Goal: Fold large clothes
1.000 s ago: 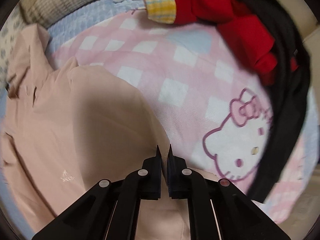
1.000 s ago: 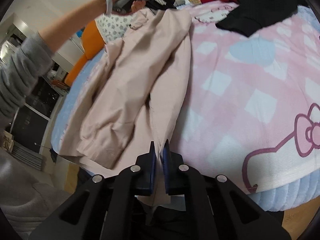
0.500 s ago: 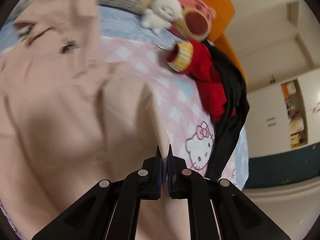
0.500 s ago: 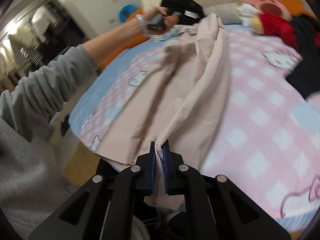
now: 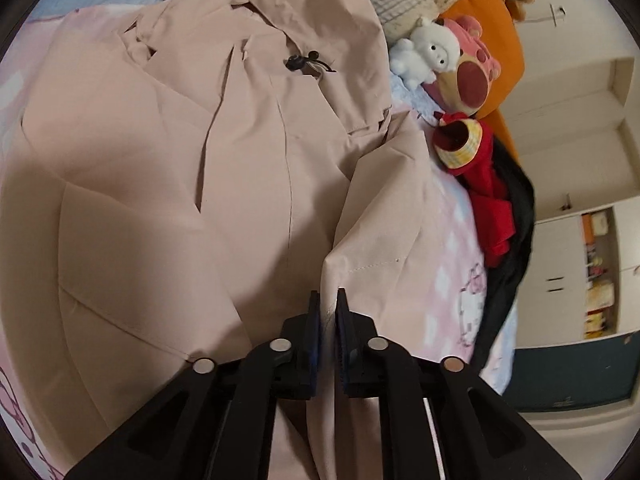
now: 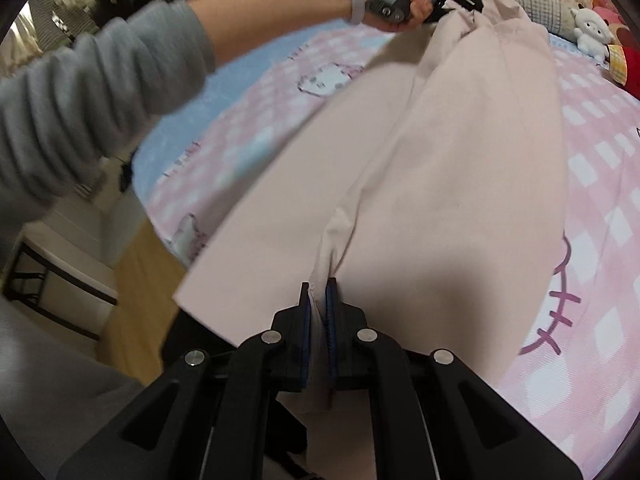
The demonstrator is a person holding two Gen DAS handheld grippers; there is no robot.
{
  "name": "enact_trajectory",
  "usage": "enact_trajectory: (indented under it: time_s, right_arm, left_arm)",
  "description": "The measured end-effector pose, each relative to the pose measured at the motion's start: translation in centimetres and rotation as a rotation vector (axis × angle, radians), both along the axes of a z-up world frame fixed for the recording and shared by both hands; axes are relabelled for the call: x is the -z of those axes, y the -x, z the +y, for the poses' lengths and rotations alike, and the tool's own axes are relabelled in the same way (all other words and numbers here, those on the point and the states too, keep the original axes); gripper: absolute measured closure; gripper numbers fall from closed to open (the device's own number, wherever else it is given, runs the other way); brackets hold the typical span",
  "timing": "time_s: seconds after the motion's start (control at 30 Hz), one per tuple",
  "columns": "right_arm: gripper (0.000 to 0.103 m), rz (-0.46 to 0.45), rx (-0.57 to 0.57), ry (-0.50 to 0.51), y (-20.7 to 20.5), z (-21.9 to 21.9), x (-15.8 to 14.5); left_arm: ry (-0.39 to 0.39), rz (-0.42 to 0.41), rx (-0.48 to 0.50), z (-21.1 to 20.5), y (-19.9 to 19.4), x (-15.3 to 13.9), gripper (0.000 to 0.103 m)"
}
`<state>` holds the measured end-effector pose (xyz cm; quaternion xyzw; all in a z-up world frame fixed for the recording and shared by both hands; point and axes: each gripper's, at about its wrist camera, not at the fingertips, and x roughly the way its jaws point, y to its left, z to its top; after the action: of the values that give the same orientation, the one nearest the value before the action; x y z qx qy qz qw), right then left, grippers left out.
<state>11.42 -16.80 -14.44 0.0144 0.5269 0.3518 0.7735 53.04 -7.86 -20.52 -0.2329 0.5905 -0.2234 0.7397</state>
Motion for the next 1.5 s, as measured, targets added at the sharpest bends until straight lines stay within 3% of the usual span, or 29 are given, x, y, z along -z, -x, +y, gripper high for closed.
enact_trajectory:
  time_s: [0.07, 0.1, 0.13, 0.2, 0.23, 0.33, 0.47, 0.57, 0.63, 0.73, 0.9, 1.03, 1.07, 1.17, 1.3, 1.43, 1.5]
  right_arm:
    - [0.088, -0.014, -0.011, -0.002, 0.2, 0.2, -0.3]
    - [0.076, -0.012, -0.026, -0.021, 0.3, 0.2, -1.0]
    - [0.066, -0.007, -0.042, -0.048, 0.4, 0.0, -1.8]
    - [0.064, -0.024, -0.063, -0.108, 0.5, -1.0, -4.2]
    - [0.064, -0.044, -0.07, -0.134, 0.2, -1.6, -5.6]
    - [0.059, -0.137, -0.017, -0.168, -1.8, -4.2, -8.8]
    - [0.058, -0.212, 0.124, -0.071, -6.0, -5.8, -8.4]
    - [0.059, -0.194, 0.048, -0.068, -7.1, -2.7, -6.2]
    - [0.062, -0.182, 0.013, -0.003, -6.8, -1.0, -4.4]
    - [0.068, -0.081, -0.026, -0.025, -5.9, -0.4, -1.4]
    - [0.081, -0.048, -0.066, 0.014, -3.8, -0.7, 1.3]
    - [0.093, -0.031, -0.059, -0.037, -3.8, -1.2, 0.3]
    - [0.093, -0.033, -0.054, -0.051, -3.7, -1.3, 0.1]
    - [0.091, -0.017, -0.038, -0.09, -3.1, -2.1, -0.5]
    - [0.091, -0.011, -0.024, -0.109, -2.7, -2.7, -0.7]
    - [0.091, 0.008, -0.004, -0.119, -3.1, -2.3, 0.2]
    - [0.09, 0.018, 0.005, -0.137, -3.1, -2.2, 0.3]
  left_arm:
    - [-0.032, -0.055, 0.017, -0.4, 0.5, -1.7, 0.078]
    - [-0.043, -0.09, 0.034, -0.4, 0.8, -3.0, 0.074]
    - [-0.057, -0.133, 0.047, -0.3, 1.4, -4.6, 0.062]
    - [-0.093, -0.243, 0.061, 0.3, 3.2, -8.8, 0.045]
    - [-0.087, -0.291, 0.073, 0.7, 4.5, -11.1, 0.042]
    - [-0.075, -0.312, 0.14, 0.5, 7.8, -14.1, 0.039]
    - [-0.188, -0.288, 0.221, -1.3, 11.3, -12.7, 0.039]
    - [-0.246, -0.207, 0.233, -2.0, 11.9, -9.0, 0.039]
    - [-0.317, -0.138, 0.209, -2.2, 11.4, -5.9, 0.041]
    - [-0.263, -0.062, 0.181, -1.5, 10.9, -2.5, 0.041]
    - [-0.128, 0.0, 0.104, -1.7, 9.5, 0.2, 0.031]
    - [-0.023, 0.014, 0.064, -1.3, 8.5, -0.2, 0.037]
    - [-0.018, 0.015, 0.064, -1.1, 8.6, -0.4, 0.045]
    - [-0.047, 0.021, 0.064, -0.3, 9.7, -1.8, 0.046]
    - [-0.112, -0.08, 0.039, 0.6, 12.2, -5.9, 0.046]
    - [0.002, -0.16, 0.068, -0.4, 14.3, -9.8, 0.044]
    - [-0.026, -0.18, 0.099, -2.7, 14.5, -10.5, 0.043]
